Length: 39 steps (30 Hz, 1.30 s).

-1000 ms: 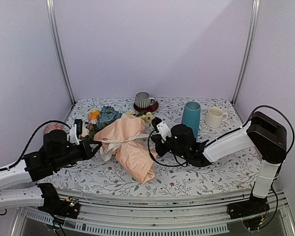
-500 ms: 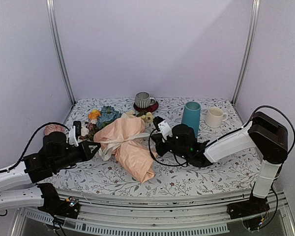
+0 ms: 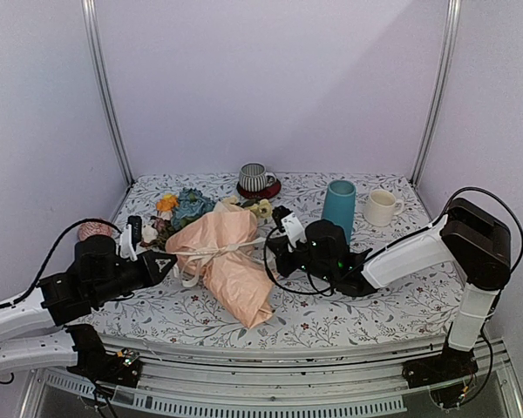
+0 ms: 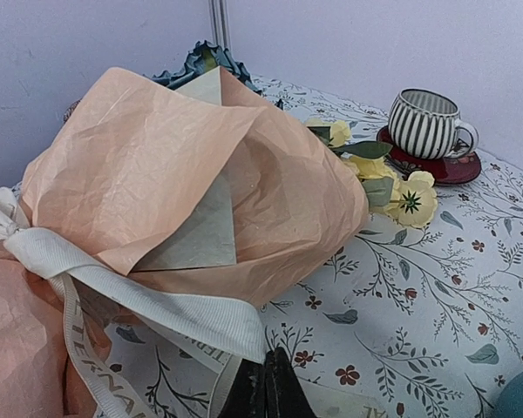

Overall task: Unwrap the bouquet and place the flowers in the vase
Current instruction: Untie the ribbon from the tied bouquet.

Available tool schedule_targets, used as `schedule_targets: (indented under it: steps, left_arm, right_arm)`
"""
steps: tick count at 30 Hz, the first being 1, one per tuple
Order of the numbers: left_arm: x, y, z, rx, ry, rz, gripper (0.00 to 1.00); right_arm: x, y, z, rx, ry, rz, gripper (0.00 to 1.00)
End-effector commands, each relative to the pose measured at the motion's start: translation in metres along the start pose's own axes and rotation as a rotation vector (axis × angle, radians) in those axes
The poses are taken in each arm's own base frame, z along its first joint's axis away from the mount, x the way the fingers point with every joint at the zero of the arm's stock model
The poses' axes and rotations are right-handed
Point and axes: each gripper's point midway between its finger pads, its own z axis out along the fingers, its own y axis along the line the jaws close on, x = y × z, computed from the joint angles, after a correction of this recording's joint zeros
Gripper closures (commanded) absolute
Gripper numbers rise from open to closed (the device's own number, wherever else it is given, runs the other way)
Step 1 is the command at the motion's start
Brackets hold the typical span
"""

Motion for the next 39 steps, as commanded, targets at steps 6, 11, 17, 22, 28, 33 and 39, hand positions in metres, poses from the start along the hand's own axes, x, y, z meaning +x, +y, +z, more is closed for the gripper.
schedule_targets:
  steps: [6, 11, 17, 22, 28, 33, 39]
  left_arm:
    - [-0.026, 0.033, -0.017, -0.139, -0.154, -0.050, 1.00]
    - [-0.029, 0.035, -0.023, -0.139, -0.178, -0.065, 1.00]
    - [-0.030, 0.041, -0.027, -0.156, -0.194, -0.084, 1.00]
    - [-0.031, 0.044, -0.030, -0.165, -0.208, -0.095, 1.00]
    - [-0.027, 0.038, -0.026, -0.121, -0.196, -0.081, 1.00]
    - [-0.017, 0.023, -0.013, -0.040, -0.141, -0.039, 1.00]
    - [-0.004, 0.028, 0.002, -0.101, -0.053, -0.009, 1.00]
  right_arm:
    - [0.018, -0.089, -0.014, 0.299, 0.053, 0.075, 0.99]
    - [0.019, -0.090, -0.015, 0.302, 0.055, 0.082, 0.99]
    - [0.019, -0.093, -0.016, 0.307, 0.053, 0.096, 0.99]
    - [0.019, -0.096, -0.017, 0.313, 0.051, 0.108, 0.99]
    - [0.015, -0.085, -0.014, 0.243, 0.047, 0.104, 0.99]
    - [0.004, -0.015, -0.011, -0.154, 0.031, 0.020, 0.93]
    - [0.011, 0.031, -0.011, -0.332, 0.048, -0.095, 0.69]
